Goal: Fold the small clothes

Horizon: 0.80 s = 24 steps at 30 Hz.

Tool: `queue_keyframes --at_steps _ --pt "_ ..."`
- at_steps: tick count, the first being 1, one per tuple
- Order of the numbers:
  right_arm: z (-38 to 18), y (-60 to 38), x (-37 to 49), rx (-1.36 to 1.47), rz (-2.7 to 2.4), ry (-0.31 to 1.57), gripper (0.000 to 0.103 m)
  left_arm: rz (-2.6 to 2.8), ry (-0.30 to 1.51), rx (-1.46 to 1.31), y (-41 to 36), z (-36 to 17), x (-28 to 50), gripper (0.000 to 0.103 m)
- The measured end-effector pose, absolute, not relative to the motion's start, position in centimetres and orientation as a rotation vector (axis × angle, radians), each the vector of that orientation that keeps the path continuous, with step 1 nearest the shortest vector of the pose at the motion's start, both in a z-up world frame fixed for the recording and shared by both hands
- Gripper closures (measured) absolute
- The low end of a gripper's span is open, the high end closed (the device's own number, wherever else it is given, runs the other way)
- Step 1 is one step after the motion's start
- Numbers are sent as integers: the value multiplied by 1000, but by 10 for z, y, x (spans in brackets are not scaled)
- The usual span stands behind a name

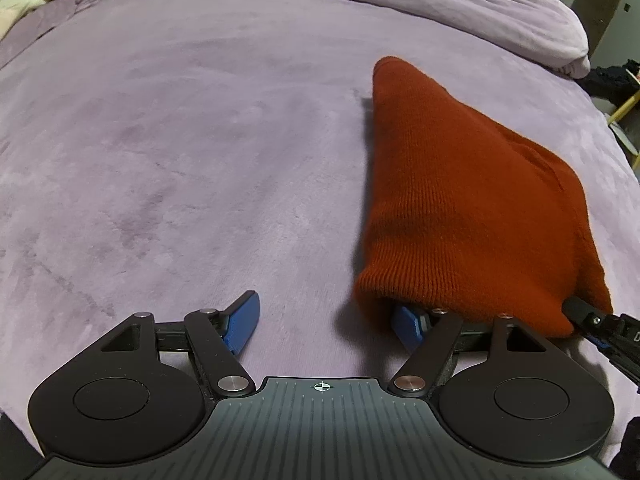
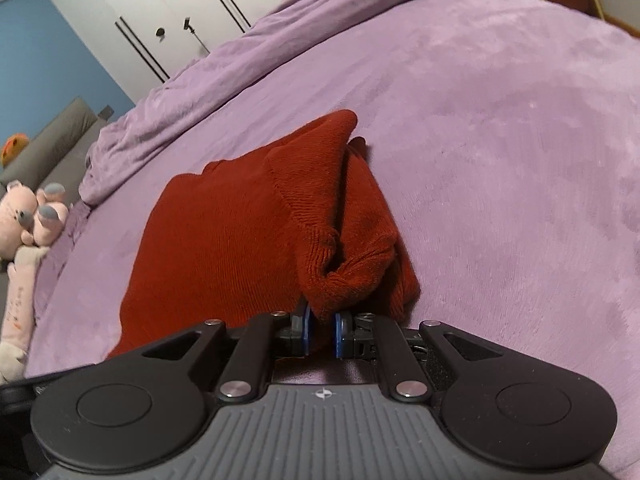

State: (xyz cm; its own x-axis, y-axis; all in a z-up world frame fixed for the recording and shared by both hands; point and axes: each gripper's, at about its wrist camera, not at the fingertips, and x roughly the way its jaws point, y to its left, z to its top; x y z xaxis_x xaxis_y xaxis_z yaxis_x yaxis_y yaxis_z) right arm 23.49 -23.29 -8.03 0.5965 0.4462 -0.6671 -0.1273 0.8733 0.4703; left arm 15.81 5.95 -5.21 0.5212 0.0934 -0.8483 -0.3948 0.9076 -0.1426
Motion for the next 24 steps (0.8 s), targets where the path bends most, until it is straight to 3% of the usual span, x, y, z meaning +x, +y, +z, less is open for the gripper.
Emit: queue_keyframes --at_steps 7,9,10,13,15,24 --pt "-76 -228 229 313 336 852 91 317 977 -366 73 -51 149 27" --pt "-73 -232 227 297 320 855 88 430 961 -321 83 -48 142 40" --pt "-71 -233 224 283 311 856 86 476 950 -299 89 -45 138 39" --pt "-61 -239 218 276 252 857 67 457 911 -370 115 -33 127 32" --pt "-56 -247 218 338 266 836 66 389 888 -435 120 -25 124 25" --pt "-42 -253 261 403 316 800 66 179 880 -477 85 -18 172 22"
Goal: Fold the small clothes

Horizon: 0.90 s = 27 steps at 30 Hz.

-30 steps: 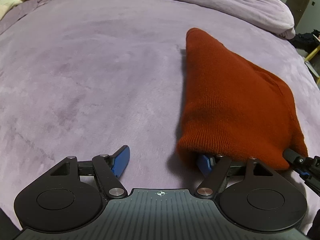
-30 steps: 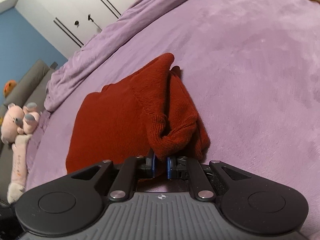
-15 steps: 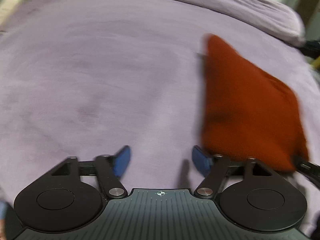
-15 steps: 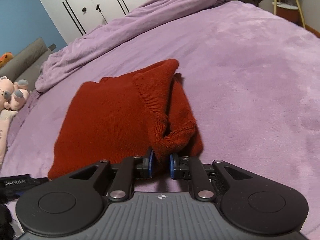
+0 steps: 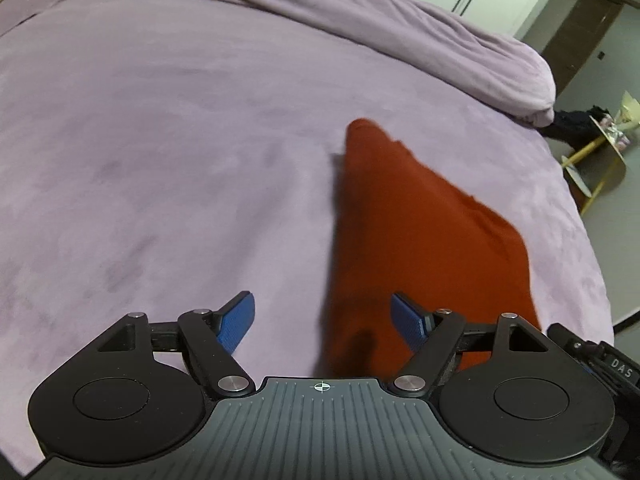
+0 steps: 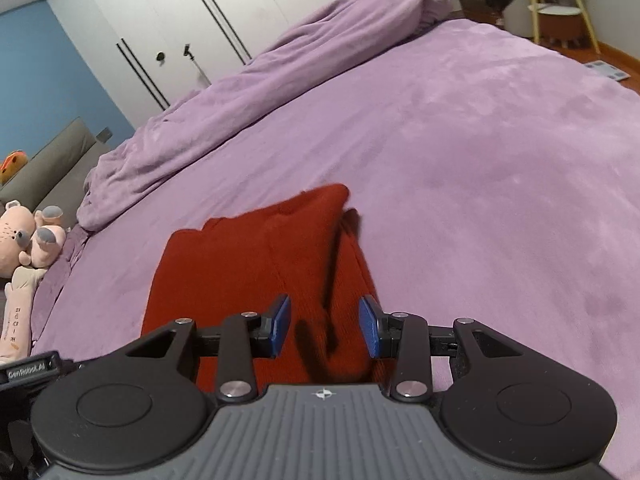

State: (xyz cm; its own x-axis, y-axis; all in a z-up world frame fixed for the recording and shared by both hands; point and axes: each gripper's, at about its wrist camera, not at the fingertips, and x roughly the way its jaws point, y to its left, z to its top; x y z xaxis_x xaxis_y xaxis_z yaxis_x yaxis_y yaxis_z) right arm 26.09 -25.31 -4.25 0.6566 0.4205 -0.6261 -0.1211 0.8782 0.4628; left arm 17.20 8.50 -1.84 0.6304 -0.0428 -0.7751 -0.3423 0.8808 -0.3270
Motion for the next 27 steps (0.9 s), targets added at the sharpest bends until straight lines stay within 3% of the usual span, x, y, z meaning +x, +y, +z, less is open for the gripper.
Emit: queue_keyframes --at_steps 7,9,10,11,15,19,27 --pt "-64 -228 347 440 312 917 66 232 898 -463 77 -24 247 22" --pt "-66 -223 363 461 317 921 77 241 881 -440 75 -27 268 22" --pt "-65 -220 368 454 336 921 90 245 883 -423 71 -29 278 22" --pt "-64 -217 373 446 357 923 95 243 890 -410 69 -32 287 22" --pt "-55 -221 364 407 385 795 96 235 868 -359 65 -34 301 22" --pt "-82 -214 361 277 309 830 96 250 853 -269 60 -44 311 10" --pt "-52 -197 354 187 335 716 96 268 819 -316 75 -37 318 15"
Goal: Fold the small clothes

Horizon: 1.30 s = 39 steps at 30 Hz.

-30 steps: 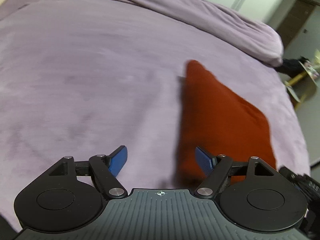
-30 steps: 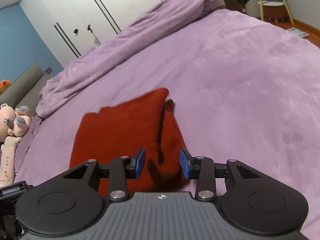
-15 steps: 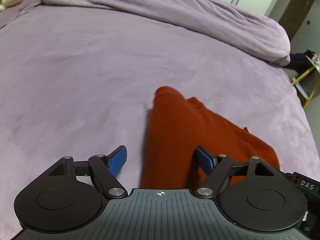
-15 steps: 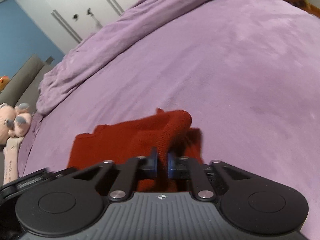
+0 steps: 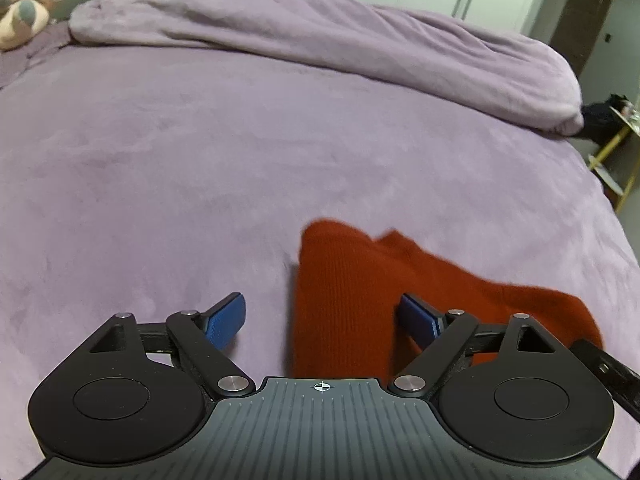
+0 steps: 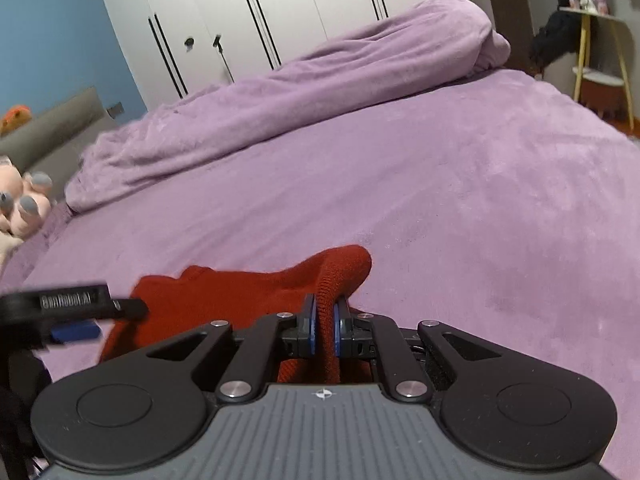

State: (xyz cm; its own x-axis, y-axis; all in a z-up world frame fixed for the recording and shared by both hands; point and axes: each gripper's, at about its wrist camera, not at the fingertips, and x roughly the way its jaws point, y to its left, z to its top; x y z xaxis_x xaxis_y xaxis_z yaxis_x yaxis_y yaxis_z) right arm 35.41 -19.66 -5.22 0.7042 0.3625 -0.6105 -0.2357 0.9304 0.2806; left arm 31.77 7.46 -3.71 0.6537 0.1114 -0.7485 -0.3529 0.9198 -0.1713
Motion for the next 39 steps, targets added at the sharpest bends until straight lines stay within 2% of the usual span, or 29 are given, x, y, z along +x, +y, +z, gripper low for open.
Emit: queue_keyframes --at_steps 3,6,11,14,17,18,21,25,28,34,36,39 --pt "-73 -192 365 107 269 812 94 289 836 -278 77 -48 332 13" --pt "-63 -194 364 108 243 808 86 295 859 -238 82 -62 337 13" --pt "-35 -181 367 140 286 719 85 301 838 -332 88 -41 334 20" --pt "-41 -147 380 88 364 763 85 235 831 -330 73 -37 345 19" --pt "-76 -120 402 -10 328 896 85 234 916 -245 59 -61 365 15" --pt "-83 -119 402 -26 329 874 85 232 924 -227 58 -72 366 8" --pt "-78 -122 394 -30 344 824 85 216 897 -264 66 -77 362 8" --pt "-52 -170 345 134 405 763 80 147 842 -266 70 -53 322 16" --pt "-50 -214 288 302 431 754 68 94 764 -275 67 -39 247 14" --pt "-73 -272 212 570 358 861 63 97 808 -288 48 -54 130 13" --pt "-84 -278 212 673 376 913 63 104 826 -249 39 -59 119 13" --pt "-95 -278 219 849 446 878 64 125 833 -196 30 -68 130 16"
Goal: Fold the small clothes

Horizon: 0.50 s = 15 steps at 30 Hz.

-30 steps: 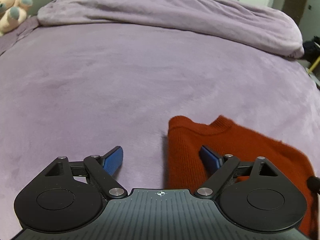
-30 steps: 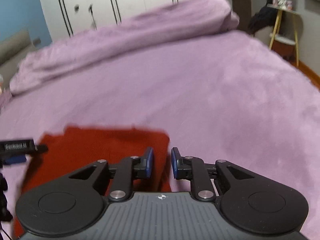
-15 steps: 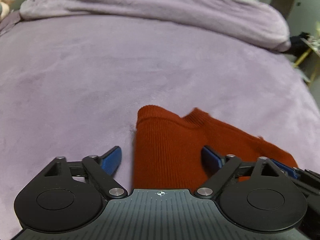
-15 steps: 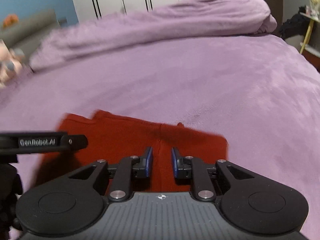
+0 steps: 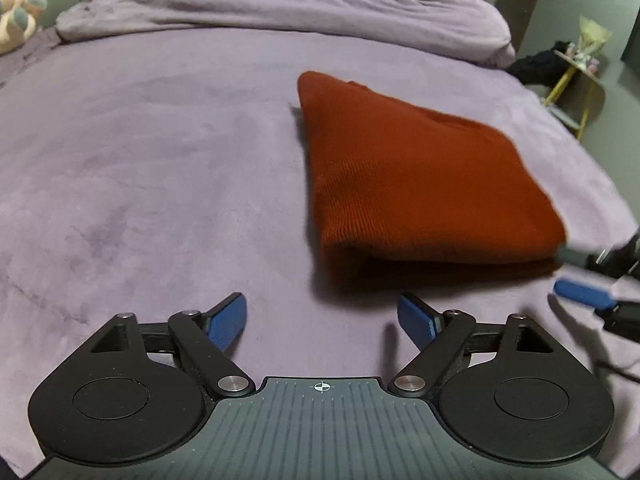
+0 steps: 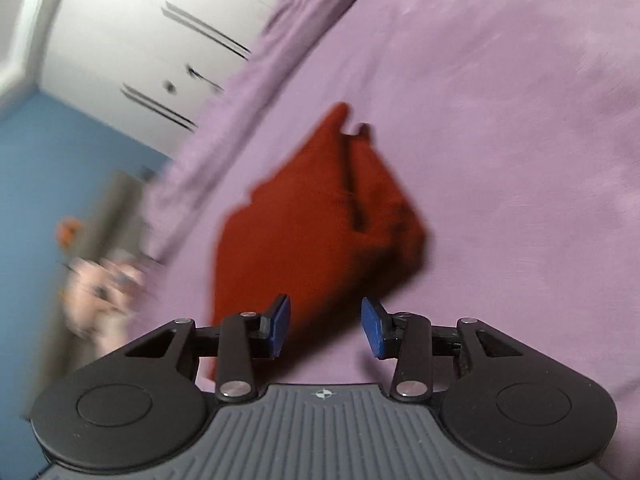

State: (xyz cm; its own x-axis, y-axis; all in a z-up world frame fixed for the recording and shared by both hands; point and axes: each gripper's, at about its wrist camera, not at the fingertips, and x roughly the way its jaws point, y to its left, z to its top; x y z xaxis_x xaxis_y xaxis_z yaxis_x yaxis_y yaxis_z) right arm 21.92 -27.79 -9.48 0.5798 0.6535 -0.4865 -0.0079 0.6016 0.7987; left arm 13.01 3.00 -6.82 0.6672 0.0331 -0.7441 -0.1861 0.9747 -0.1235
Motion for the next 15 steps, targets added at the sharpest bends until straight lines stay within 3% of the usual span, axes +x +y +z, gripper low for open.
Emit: queue_keyframes --at_steps 1,4,5,9,12,15 --pt "-96 -276 225 874 428 877 64 142 820 -177 30 -71 136 17" --pt "-101 -268 244 891 297 937 92 195 842 -158 31 -77 156 15" --pt "-101 -268 247 916 299 946 95 206 839 -186 34 -74 157 16" --pt "-110 -290 238 1204 458 834 95 267 820 -286 53 -62 151 16" --pt "-114 -284 247 936 315 931 95 287 825 -328 60 -70 141 16" --pt "-109 -273 243 768 310 908 96 298 835 -316 55 -68 140 17"
